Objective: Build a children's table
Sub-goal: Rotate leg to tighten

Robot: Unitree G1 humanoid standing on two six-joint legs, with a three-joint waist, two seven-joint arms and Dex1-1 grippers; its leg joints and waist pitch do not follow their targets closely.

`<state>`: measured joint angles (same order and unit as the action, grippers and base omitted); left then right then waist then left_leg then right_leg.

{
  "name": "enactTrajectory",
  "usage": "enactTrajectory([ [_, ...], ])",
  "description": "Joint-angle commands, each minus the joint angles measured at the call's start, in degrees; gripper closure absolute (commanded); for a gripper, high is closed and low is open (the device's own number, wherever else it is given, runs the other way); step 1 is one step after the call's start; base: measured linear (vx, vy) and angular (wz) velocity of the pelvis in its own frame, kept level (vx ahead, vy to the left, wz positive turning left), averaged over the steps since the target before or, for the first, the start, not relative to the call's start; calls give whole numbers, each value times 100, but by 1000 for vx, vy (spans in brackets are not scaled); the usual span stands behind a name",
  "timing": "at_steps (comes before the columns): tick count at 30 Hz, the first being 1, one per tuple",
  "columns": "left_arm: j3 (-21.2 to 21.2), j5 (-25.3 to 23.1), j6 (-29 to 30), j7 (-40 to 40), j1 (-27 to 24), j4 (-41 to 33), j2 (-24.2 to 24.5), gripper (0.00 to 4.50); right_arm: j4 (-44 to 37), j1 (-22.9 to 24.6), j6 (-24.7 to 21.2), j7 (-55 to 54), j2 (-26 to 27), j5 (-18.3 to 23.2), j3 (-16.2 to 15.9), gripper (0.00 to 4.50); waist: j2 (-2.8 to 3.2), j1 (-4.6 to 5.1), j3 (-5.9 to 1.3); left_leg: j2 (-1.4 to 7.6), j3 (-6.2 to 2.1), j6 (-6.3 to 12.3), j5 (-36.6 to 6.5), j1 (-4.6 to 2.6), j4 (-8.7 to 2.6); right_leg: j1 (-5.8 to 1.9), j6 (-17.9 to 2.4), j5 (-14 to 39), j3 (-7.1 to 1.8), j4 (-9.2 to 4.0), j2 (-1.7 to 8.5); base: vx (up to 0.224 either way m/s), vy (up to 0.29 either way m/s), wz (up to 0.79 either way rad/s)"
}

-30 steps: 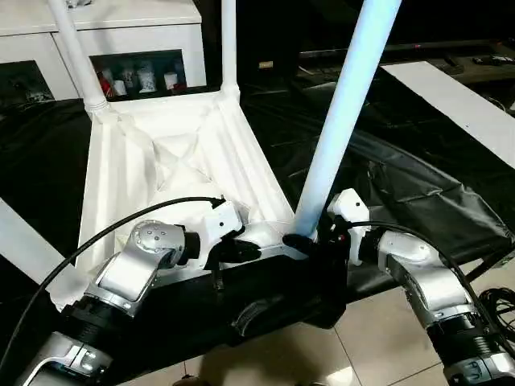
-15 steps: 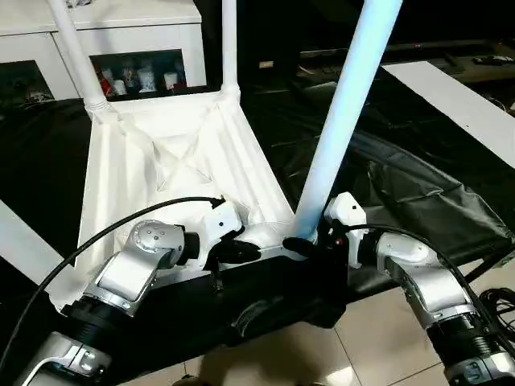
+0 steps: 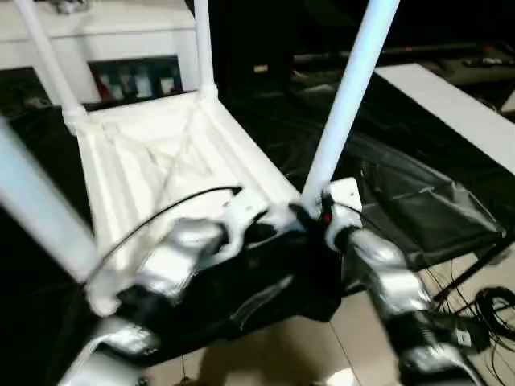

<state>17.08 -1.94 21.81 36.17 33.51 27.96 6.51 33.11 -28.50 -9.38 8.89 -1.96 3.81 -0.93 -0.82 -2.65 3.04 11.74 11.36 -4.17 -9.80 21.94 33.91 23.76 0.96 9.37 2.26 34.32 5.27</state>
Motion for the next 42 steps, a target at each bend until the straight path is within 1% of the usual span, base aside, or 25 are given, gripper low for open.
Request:
enactTrajectory([
  [1,48,1,-28,-437,80,284,-253,450,484,-62,-63,-415,218,-18,-52,183,8,24,-354,60,-102,-183,-2050,-146,-440,-155,-638,2684,-116,-539,197,0,0,0],
  [3,50,-60,-48,-525,116,385,-305,450,671,-193,44,-503,270,-70,-55,183,-10,36,-365,60,-107,-131,-2022,-108,-455,-177,-613,2471,-98,-539,192,0,0,0],
  [7,97,-157,-84,-451,120,356,-249,450,719,-311,296,-53,348,29,-62,183,-16,32,-376,63,-91,-31,-1945,-92,-446,-186,-667,2272,-112,-524,196,0,0,0],
  [8,113,-185,-91,-335,94,279,-162,450,587,-270,434,171,337,80,-44,148,-22,32,-378,65,-86,2,-1937,-89,-446,-188,-687,2224,-114,-521,193,0,0,0],
  [9,123,-184,-99,-273,77,240,-123,450,525,-246,490,260,324,113,-33,127,-38,25,-384,71,-91,39,-1862,-73,-450,-206,-708,2169,-112,-501,204,0,0,0],
  [10,128,-182,-105,-241,69,219,-103,450,494,-234,517,304,317,130,-27,113,-29,22,-387,77,-92,48,-1819,-72,-450,-207,-730,2110,-115,-497,208,0,0,0],
  [13,156,-205,-197,-40,29,168,42,450,312,-179,702,686,170,143,-121,111,-33,30,-383,76,-80,94,-1782,-60,-443,-211,-811,1986,-116,-483,201,0,0,0],
  [14,181,-173,-238,98,-17,83,151,450,130,-123,649,1017,22,228,-234,101,-37,19,-381,83,-79,122,-1644,-51,-446,-223,-839,1899,-118,-476,212,0,0,0],
  [15,187,-149,-223,168,-45,26,201,450,19,-87,567,1203,-48,286,-282,74,-43,20,-387,86,-73,161,-1566,-51,-438,-240,-886,1738,-119,-453,194,0,0,0],
  [16,187,-149,-223,168,-45,26,201,450,19,-87,567,1203,-48,286,-282,74,-42,10,-382,89,-68,182,-1535,-54,-435,-238,-909,1672,-122,-450,196,0,0,0],
  [17,207,-108,-235,340,-105,-104,305,450,-242,10,368,1628,-249,350,-432,74,-42,20,-383,82,-75,221,-1459,-31,-439,-267,-946,1603,-116,-435,193,0,0,0],
  [18,217,-43,-330,624,-194,-296,487,450,-681,213,202,2316,-680,323,-708,74,-15,-2,-377,90,-72,247,-1393,-46,-431,-264,-973,1498,-118,-427,189,0,0,0],
  [19,219,-37,-352,659,-204,-315,508,450,-724,236,191,2388,-729,312,-734,74,-27,-7,-381,99,-70,281,-1369,-43,-428,-277,-979,1430,-119,-426,183,0,0,0],
  [20,216,11,-401,812,-242,-394,592,450,-874,321,161,2648,-928,275,-816,74,-38,6,-378,100,-54,320,-1369,-43,-420,-260,-1030,1374,-127,-420,189,0,0,0],
  [22,188,85,-321,982,-282,-492,699,450,-1017,420,142,2988,-1156,285,-838,74,-38,1,-378,98,-59,319,-1361,-38,-419,-271,-1037,1448,-123,-413,191,0,0,0],
  [23,199,124,-380,1150,-308,-556,801,450,-1082,469,147,3177,-1313,296,-834,74,-30,2,-365,102,-55,315,-1410,-59,-420,-246,-1059,1558,-124,-434,192,0,0,0],
  [24,205,172,-387,1321,-333,-634,907,450,-1136,511,149,3366,-1474,312,-826,74,-30,-9,-366,114,-58,289,-1438,-73,-422,-248,-1080,1610,-126,-439,195,0,0,0],
  [26,232,265,-514,1696,-384,-778,1107,450,-1199,556,180,3648,-1729,300,-799,74,-24,-6,-364,116,-66,284,-1456,-62,-434,-247,-1093,1609,-124,-427,191,0,0,0],
  [29,268,376,-491,2062,-452,-990,1299,450,-1265,562,131,3803,-1891,337,-753,74,-10,-2,-362,126,-60,269,-1492,-79,-436,-230,-1156,1540,-132,-422,189,0,0,0],
  [30,289,486,-463,2323,-512,-1174,1426,450,-1291,547,99,3887,-1968,355,-750,74,-22,-11,-370,129,-57,268,-1449,-80,-430,-231,-1207,1434,-133,-399,188,0,0,0],
  [33,330,682,-372,2742,-634,-1528,1650,450,-1411,540,-13,4077,-2137,412,-854,74,-12,-22,-366,140,-50,293,-1375,-82,-436,-232,-1246,1264,-138,-376,178,0,0,0],
  [34,330,682,-372,2742,-634,-1528,1650,450,-1411,540,-13,4077,-2137,412,-854,74,-1,-33,-370,142,-44,285,-1342,-103,-429,-224,-1278,1182,-141,-368,180,0,0,0],
  [36,349,734,-320,2827,-684,-1665,1725,450,-1480,560,-52,4223,-2164,384,-935,74,-31,-52,-367,140,-41,275,-1280,-94,-429,-241,-1298,1105,-143,-352,180,0,0,0],
  [37,350,737,-317,2830,-687,-1673,1729,450,-1484,561,-52,4235,-2163,380,-939,74,-25,-56,-367,135,-40,276,-1268,-93,-425,-240,-1301,1102,-144,-346,183,0,0,0],
  [42,344,760,-299,2853,-720,-1724,1738,450,-1465,568,-38,4361,-2103,370,-988,74,-33,-73,-360,130,-35,240,-1309,-99,-422,-233,-1248,1274,-152,-369,190,0,0,0],
])
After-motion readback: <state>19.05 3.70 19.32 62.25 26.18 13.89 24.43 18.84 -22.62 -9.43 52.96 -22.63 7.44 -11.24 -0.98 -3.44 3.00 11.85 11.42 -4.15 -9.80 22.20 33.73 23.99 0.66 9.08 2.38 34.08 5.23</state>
